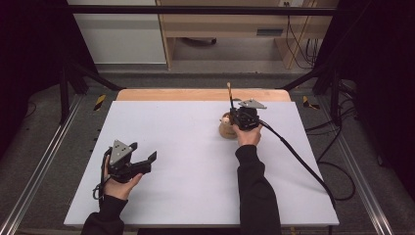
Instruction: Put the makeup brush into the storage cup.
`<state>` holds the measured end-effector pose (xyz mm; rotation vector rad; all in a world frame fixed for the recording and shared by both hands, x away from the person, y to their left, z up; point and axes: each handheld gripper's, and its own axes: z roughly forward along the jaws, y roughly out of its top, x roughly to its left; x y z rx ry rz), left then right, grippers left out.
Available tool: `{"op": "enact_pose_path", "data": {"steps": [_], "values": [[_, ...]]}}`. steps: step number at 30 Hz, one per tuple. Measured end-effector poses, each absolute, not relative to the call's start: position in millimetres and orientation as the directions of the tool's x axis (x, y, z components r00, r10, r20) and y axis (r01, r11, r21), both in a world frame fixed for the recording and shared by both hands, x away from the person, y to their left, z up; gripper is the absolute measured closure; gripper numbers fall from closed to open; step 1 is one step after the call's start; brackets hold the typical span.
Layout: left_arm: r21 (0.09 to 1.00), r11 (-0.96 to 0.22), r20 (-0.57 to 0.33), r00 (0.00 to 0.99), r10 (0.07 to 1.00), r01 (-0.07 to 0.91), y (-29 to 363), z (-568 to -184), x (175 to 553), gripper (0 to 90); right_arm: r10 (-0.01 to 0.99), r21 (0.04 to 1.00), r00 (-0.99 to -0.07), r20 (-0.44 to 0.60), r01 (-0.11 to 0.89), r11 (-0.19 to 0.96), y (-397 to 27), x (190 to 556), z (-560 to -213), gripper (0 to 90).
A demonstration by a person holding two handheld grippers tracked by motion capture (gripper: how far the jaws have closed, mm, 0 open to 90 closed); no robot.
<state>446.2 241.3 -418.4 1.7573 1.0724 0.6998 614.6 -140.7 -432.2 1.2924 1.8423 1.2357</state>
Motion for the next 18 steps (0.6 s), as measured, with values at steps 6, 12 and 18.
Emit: {"op": "enact_pose_path", "data": {"steps": [6,12,18], "values": [[0.913,-0.188,0.002,0.457,0.89,0.362,240.6,-418.8,446.4,20.9,0.928,0.907,-0.369,0.056,0.408,0.108,-144.2,612.5,-435.7,83.9],[0.912,-0.192,0.005,0.458,0.889,0.362,240.1,-419.2,446.5,20.9,0.929,0.903,-0.368,0.049,0.413,0.116,-146.8,610.2,-438.5,83.6],[0.912,-0.192,0.005,0.459,0.888,0.362,239.9,-419.3,446.5,20.9,0.93,0.902,-0.365,0.043,0.414,0.121,-148.6,607.9,-437.4,80.7]]}}
